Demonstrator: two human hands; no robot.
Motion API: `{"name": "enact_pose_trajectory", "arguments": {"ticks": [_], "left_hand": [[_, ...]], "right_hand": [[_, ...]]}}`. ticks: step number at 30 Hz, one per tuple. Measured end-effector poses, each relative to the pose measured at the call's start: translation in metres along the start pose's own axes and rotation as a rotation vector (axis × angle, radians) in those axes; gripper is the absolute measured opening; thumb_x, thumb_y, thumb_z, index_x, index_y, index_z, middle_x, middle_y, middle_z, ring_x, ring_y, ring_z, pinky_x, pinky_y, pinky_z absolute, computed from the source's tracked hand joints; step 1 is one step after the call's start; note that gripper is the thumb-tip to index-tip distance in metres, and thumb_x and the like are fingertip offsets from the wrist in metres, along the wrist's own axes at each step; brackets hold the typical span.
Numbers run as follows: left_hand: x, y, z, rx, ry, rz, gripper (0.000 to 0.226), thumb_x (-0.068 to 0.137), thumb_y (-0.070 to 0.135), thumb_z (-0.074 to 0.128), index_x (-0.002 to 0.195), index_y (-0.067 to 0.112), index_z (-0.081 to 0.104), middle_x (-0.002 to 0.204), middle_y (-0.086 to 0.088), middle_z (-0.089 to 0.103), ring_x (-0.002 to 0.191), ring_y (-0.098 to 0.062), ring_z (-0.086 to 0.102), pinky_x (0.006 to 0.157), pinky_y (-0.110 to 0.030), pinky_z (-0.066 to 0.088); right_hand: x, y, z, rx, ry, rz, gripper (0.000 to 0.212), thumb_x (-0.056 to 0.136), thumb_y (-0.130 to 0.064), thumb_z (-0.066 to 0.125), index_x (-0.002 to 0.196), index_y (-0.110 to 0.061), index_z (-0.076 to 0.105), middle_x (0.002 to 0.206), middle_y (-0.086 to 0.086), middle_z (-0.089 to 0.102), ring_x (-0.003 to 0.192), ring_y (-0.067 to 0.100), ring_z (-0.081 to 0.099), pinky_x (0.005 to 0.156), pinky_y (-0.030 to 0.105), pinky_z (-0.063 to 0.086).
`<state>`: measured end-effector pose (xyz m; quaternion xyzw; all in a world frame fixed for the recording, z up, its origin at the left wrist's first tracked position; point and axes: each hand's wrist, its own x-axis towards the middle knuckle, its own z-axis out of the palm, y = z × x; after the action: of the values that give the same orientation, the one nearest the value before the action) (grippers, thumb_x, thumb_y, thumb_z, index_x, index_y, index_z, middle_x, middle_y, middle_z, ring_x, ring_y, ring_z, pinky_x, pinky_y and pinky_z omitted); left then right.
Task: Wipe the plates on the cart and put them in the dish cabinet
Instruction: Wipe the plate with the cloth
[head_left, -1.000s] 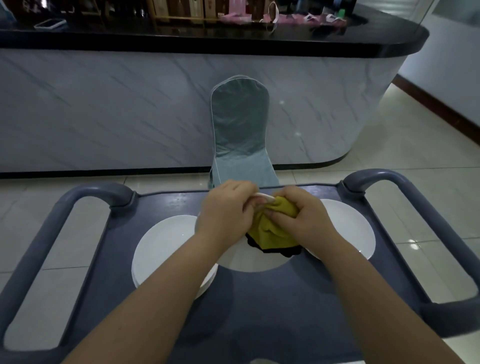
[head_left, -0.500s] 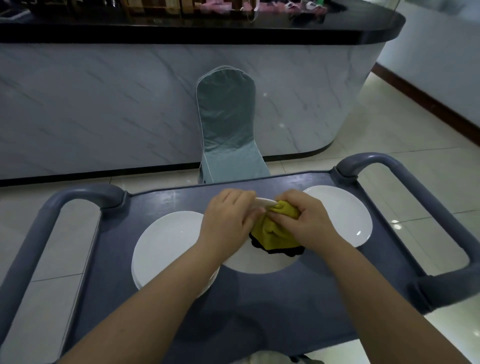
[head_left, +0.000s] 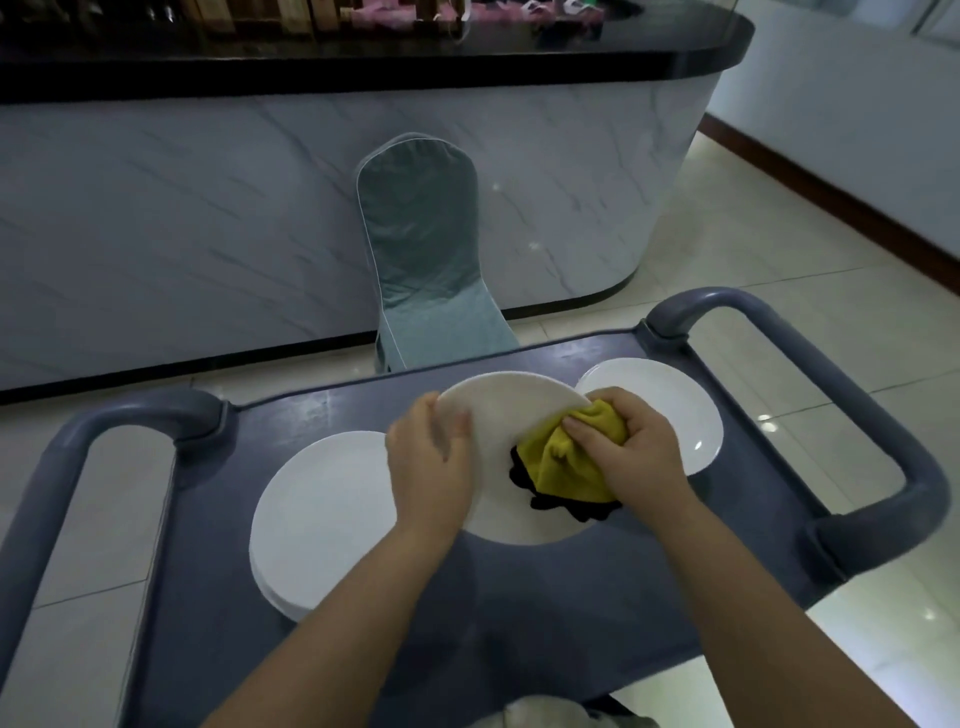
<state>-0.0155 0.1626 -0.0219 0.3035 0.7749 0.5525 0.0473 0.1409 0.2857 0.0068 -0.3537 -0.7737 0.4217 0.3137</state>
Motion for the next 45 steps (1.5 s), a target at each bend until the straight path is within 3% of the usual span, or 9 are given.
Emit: {"name": "enact_pose_trajectory", "arguments": {"ticks": [4, 7, 16, 22, 25, 27, 34, 42, 45], "left_hand": [[0.026, 0.029, 0.003, 0.273, -0.104, 0.682, 0.022, 0.092, 0.034, 0.059, 0.097, 0.013, 0.065, 0.09, -0.003, 0.066, 0.083, -0.022, 0.057, 0.073, -0.031, 0.041], [0.044, 0.065, -0.001, 0.2, -0.037, 0.775, 0.013, 0.085, 0.024, 0.074, 0.083, 0.012, 0.069, 0.076, 0.003, 0.064, 0.07, -0.012, 0.053, 0.062, -0.02, 0.034], [0.014, 0.027, 0.003, -0.372, 0.143, -0.382, 0.018, 0.097, 0.033, 0.055, 0.083, 0.024, 0.058, 0.077, 0.01, 0.06, 0.075, -0.012, 0.056, 0.068, -0.026, 0.043], [0.025, 0.038, 0.008, 0.21, -0.168, 0.655, 0.022, 0.092, 0.037, 0.062, 0.094, 0.017, 0.069, 0.089, 0.004, 0.067, 0.082, -0.017, 0.057, 0.072, -0.031, 0.043], [0.043, 0.071, 0.004, 0.206, -0.085, 0.863, 0.018, 0.088, 0.032, 0.069, 0.082, 0.015, 0.071, 0.077, 0.003, 0.067, 0.073, -0.011, 0.052, 0.065, -0.02, 0.032], [0.048, 0.08, -0.002, 0.154, -0.02, 0.777, 0.009, 0.084, 0.026, 0.075, 0.084, 0.017, 0.073, 0.079, 0.006, 0.068, 0.076, -0.009, 0.056, 0.068, -0.018, 0.034], [0.014, 0.035, 0.011, -0.351, 0.115, -0.427, 0.019, 0.098, 0.036, 0.053, 0.084, 0.024, 0.057, 0.077, 0.01, 0.059, 0.076, -0.014, 0.055, 0.064, -0.023, 0.043], [0.022, 0.06, 0.004, 0.246, -0.062, 0.759, 0.021, 0.091, 0.033, 0.064, 0.093, 0.012, 0.064, 0.086, -0.001, 0.063, 0.08, -0.018, 0.051, 0.07, -0.03, 0.037], [0.035, 0.095, -0.003, 0.198, -0.038, 0.804, 0.017, 0.085, 0.025, 0.072, 0.077, 0.013, 0.063, 0.072, 0.008, 0.055, 0.069, -0.009, 0.044, 0.06, -0.023, 0.03]], "right_hand": [[0.011, -0.023, -0.012, -0.176, -0.1, -0.281, 0.013, 0.082, -0.026, 0.073, 0.09, -0.019, 0.067, 0.081, -0.01, 0.062, 0.081, 0.005, 0.057, 0.073, 0.01, 0.041], [0.022, -0.048, -0.022, -0.163, -0.059, -0.365, 0.015, 0.081, -0.031, 0.073, 0.093, -0.023, 0.067, 0.086, -0.009, 0.063, 0.084, 0.007, 0.059, 0.076, 0.018, 0.046], [0.0, -0.008, -0.011, 0.119, 0.11, 0.099, 0.012, 0.085, -0.021, 0.075, 0.085, -0.023, 0.064, 0.077, -0.008, 0.065, 0.072, 0.0, 0.058, 0.073, 0.022, 0.046], [-0.001, -0.018, -0.011, -0.214, -0.043, -0.247, 0.013, 0.085, -0.031, 0.069, 0.09, -0.021, 0.064, 0.081, -0.008, 0.06, 0.078, 0.007, 0.055, 0.071, 0.017, 0.044], [0.008, -0.046, -0.02, -0.179, 0.004, -0.353, 0.014, 0.083, -0.033, 0.07, 0.089, -0.023, 0.064, 0.08, -0.014, 0.059, 0.079, 0.003, 0.056, 0.069, 0.01, 0.041], [0.009, -0.058, -0.03, -0.088, 0.043, -0.293, 0.014, 0.083, -0.029, 0.075, 0.09, -0.028, 0.063, 0.083, -0.015, 0.063, 0.084, 0.001, 0.058, 0.073, 0.008, 0.042], [-0.005, -0.009, -0.018, 0.142, 0.133, 0.142, 0.012, 0.084, -0.022, 0.076, 0.086, -0.018, 0.065, 0.078, -0.004, 0.066, 0.075, 0.008, 0.06, 0.073, 0.025, 0.048], [0.012, -0.041, -0.038, -0.273, -0.076, -0.415, 0.011, 0.083, -0.026, 0.069, 0.09, -0.019, 0.065, 0.083, -0.009, 0.06, 0.078, 0.012, 0.056, 0.07, 0.034, 0.05], [0.016, -0.06, -0.042, -0.226, -0.017, -0.468, 0.012, 0.083, -0.024, 0.071, 0.091, -0.017, 0.067, 0.085, -0.008, 0.061, 0.081, 0.013, 0.058, 0.072, 0.031, 0.049]]}}
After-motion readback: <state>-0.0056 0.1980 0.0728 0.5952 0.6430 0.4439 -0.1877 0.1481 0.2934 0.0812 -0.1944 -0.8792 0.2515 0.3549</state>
